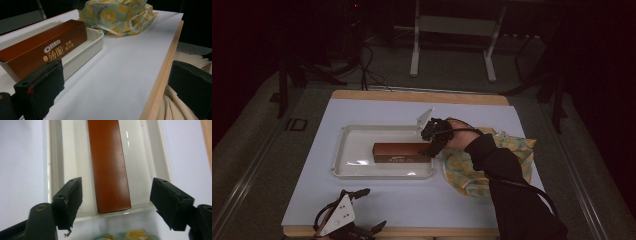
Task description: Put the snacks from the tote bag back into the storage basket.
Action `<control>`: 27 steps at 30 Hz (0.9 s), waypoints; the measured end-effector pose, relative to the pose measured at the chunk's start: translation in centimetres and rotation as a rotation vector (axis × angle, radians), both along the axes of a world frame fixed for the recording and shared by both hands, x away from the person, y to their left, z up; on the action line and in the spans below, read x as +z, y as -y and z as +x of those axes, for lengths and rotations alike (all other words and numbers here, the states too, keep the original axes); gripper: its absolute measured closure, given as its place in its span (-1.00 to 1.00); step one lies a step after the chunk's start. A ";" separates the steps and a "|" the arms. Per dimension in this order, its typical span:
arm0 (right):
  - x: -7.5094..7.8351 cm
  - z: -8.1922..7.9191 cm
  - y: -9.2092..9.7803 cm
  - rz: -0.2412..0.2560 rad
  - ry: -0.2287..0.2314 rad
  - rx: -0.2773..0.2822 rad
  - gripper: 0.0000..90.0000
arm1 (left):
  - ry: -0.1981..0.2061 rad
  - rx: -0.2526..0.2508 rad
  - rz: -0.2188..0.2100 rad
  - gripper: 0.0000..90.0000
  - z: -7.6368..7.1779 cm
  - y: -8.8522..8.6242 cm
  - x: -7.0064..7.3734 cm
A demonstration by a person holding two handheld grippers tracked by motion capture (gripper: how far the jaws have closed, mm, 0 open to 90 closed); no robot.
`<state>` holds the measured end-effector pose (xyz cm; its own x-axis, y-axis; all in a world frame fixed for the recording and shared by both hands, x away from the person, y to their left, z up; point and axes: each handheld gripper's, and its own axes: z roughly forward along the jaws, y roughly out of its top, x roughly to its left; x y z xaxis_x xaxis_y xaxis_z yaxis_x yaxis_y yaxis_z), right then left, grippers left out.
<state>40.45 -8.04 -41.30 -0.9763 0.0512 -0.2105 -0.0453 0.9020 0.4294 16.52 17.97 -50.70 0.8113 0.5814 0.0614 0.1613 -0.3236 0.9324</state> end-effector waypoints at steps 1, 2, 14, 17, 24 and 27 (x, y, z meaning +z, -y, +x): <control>0.1 -0.1 0.2 0.008 0.004 -0.003 -0.49 | 0.000 0.001 0.000 -0.98 0.0 0.0 0.0; 0.3 -0.1 0.4 0.014 0.007 -0.009 -0.53 | 0.000 0.000 0.000 -0.98 0.0 0.0 0.0; 0.9 0.3 3.5 0.088 -0.006 -0.094 -0.75 | -0.001 -0.001 0.004 -0.98 0.0 0.0 0.0; 0.9 0.4 4.3 0.099 0.007 -0.121 -0.75 | -0.001 0.000 0.002 -0.98 0.0 0.0 0.0; 1.0 0.8 6.4 0.123 0.015 -0.218 -0.75 | -0.002 0.001 0.000 -0.98 0.0 0.1 0.0; 1.1 0.8 7.3 0.140 0.026 -0.256 -0.74 | -0.003 0.001 0.001 -0.98 0.0 0.1 0.0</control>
